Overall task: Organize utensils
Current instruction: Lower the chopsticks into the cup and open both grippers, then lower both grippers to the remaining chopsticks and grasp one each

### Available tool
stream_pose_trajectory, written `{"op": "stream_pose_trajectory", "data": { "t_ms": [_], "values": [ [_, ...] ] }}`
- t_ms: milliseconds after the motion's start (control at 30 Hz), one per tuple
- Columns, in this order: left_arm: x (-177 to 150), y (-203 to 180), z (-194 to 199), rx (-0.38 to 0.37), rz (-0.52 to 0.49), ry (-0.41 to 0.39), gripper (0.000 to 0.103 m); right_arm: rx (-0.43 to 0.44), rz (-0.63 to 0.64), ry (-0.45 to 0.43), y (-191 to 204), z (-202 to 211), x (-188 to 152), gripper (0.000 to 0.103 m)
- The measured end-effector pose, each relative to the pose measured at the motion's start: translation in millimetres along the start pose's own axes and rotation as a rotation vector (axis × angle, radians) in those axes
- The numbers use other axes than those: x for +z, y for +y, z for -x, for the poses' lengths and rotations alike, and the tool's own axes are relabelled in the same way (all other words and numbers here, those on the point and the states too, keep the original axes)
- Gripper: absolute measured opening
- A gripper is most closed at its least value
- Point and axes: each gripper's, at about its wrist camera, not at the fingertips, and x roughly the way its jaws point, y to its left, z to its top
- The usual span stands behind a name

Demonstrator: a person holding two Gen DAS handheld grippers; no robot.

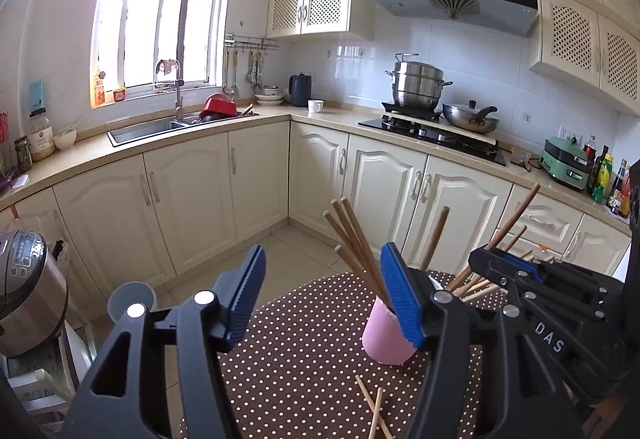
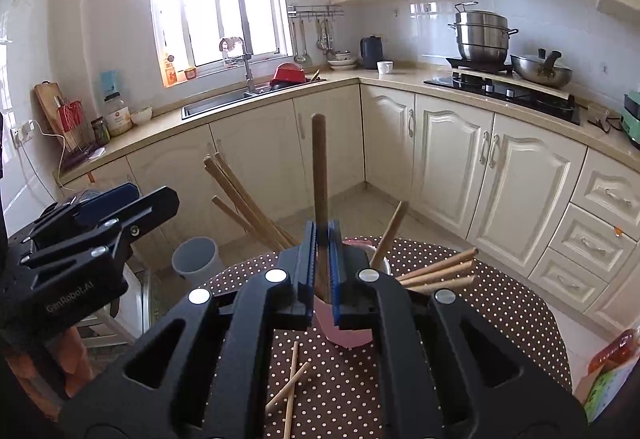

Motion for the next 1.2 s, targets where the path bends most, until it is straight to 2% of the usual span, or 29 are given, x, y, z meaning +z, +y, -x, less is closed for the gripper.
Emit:
{"op": "stream_pose_trajectory", "data": {
  "t_ms": [267, 333, 400, 467, 667, 767, 1200],
  "values": [
    [-8.6, 0.6, 8.0, 0.008, -0.025, 0.007, 0.060, 0.012, -0.003, 0.016, 1.7, 7.2, -4.9, 0.008],
    [-10.9, 0.8, 11.4, 0.003, -0.024, 0.010, 0.060, 0.011, -0.006, 0.013, 2.8, 12.0, -5.3, 0.013],
    [-13.2, 1.0, 16.0, 0.002, -0.023, 0.008, 0.060, 0.010, 0.001, 0.005, 5.9, 17.1, -6.0, 0.033],
    [-15.2, 0.8, 20.8, 0.000, -0.025, 0.007, 0.060, 0.006, 0.016, -0.007, 11.2, 24.6, -8.3, 0.046],
    [-20.8, 0.5, 30.5, -0.003, -0.023, 0.013, 0.060, -0.005, 0.050, -0.032, 22.6, 45.9, -15.0, 0.046],
    [-26.2, -0.1, 37.7, -0.007, -0.029, 0.021, 0.060, -0.007, 0.061, -0.037, 27.7, 54.8, -20.5, 0.049],
    [-55.9, -6.5, 49.6, -0.020, -0.065, 0.079, 0.060, 0.006, 0.081, 0.002, 40.9, 68.4, -55.5, 0.051]
  ]
}}
